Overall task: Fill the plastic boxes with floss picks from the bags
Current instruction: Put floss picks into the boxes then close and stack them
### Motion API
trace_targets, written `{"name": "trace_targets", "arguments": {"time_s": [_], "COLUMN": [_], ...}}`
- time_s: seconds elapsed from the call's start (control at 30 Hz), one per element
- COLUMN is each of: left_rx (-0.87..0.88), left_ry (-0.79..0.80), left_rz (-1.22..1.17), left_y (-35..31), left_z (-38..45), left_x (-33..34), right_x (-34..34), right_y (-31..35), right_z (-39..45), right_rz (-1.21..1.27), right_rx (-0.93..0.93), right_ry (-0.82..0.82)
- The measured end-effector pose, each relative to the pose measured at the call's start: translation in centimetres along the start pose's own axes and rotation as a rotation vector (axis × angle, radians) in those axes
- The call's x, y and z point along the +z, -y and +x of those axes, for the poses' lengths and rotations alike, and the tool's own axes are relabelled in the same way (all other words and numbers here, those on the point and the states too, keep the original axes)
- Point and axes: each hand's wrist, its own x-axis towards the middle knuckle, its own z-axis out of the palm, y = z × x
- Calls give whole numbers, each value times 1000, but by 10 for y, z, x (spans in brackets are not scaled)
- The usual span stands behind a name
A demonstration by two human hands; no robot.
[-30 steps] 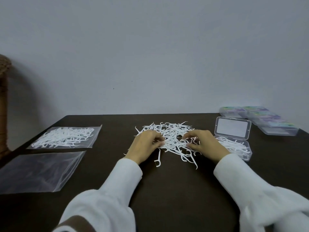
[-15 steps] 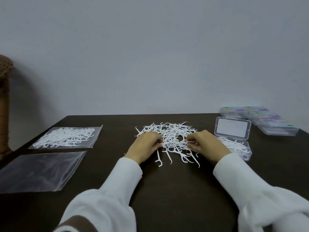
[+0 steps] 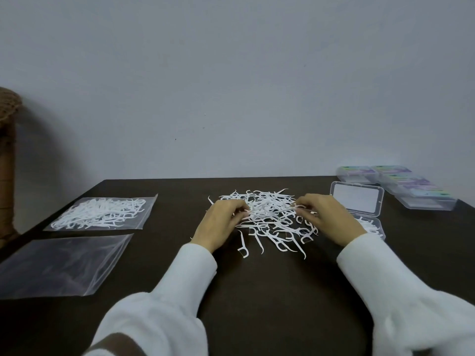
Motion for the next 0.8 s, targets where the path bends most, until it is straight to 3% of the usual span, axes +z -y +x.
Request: {"name": "trace_targets", "arguments": {"time_s": [0.3, 0.43, 0.67, 0.8], "left_rx": [-139, -138, -119, -55], "left_ry": [-144, -132, -71, -42], "left_rz": [-380, -504, -564, -522], "left_y": [-24, -42, -75, -93], "left_z": [6, 13, 32, 42], "left_x": [3, 12, 40, 59], "right_x": [-26, -40, -58, -60], "right_y": [-28, -41, -86, -95], "right_z": [-16, -25, -42, -46], "right_rz": [133, 176, 48, 29], "right_rx": [76, 104, 291, 297], "right_ry": [-97, -112, 17, 63]}}
